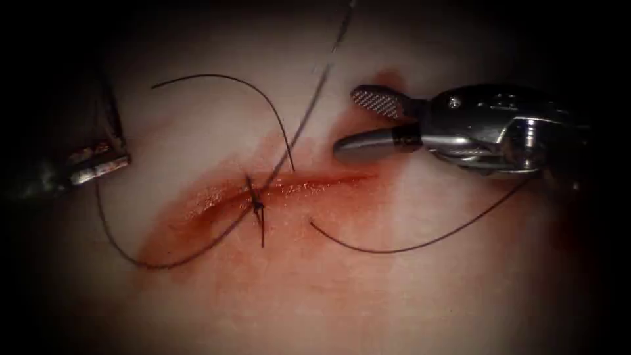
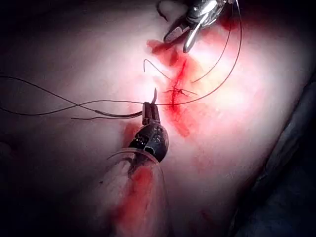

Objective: Wound Closure

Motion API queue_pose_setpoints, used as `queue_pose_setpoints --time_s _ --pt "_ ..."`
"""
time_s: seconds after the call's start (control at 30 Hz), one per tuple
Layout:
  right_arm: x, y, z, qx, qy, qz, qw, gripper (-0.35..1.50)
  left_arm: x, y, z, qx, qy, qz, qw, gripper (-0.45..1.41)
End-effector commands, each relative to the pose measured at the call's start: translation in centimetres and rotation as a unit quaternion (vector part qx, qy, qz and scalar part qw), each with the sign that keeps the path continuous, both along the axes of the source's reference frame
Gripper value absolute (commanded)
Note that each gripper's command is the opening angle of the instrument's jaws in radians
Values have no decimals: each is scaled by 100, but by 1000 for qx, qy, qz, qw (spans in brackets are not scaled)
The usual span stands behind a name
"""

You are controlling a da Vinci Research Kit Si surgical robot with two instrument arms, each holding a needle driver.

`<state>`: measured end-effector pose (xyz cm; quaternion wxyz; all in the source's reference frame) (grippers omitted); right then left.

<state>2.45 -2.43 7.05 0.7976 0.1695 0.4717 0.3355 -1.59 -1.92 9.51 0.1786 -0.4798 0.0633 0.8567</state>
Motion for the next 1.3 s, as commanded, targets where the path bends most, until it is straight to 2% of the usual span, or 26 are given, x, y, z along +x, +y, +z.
queue_pose_setpoints --time_s 0.03,0.17,0.2,0.3,0.37,0.5,0.67,0.8,0.87,0.97,1.0,1.1,1.3 --pt "4 -7 4 1 1 -2 1000 126 -10 -4 10 2 3 6 1000 -45" --pt "-1 -15 0 1 3 -5 1000 126 -6 -7 31 8 13 31 999 -45" --pt "-2 -16 -1 0 3 -5 1000 126 -5 -9 35 10 12 37 999 -40" --pt "-1 -17 0 0 3 -6 1000 126 -2 -12 41 40 0 24 999 37" --pt "-2 -18 1 0 4 -7 1000 128 1 -13 33 46 -2 23 999 74" --pt "-2 -18 1 0 4 -7 1000 129 12 -14 17 53 -7 30 998 96" --pt "-4 -19 1 1 6 -10 1000 129 38 -13 -5 69 -6 25 997 99" --pt "-7 -21 0 1 8 -13 1000 129 52 -8 -26 78 -2 16 997 84" --pt "-10 -21 0 1 9 -15 1000 129 47 -11 -44 86 -2 14 996 81" --pt "-13 -21 0 -1 8 -18 1000 129 29 -21 -60 101 -16 28 994 74" --pt "-15 -21 0 0 5 -19 1000 129 10 -27 -70 107 -25 33 993 74" --pt "-17 -22 0 -3 -3 -28 1000 129 -17 -31 -81 114 -32 37 992 71" --pt "-20 -27 -1 -5 -5 -34 999 126 -64 -18 -85 118 -39 32 992 51"
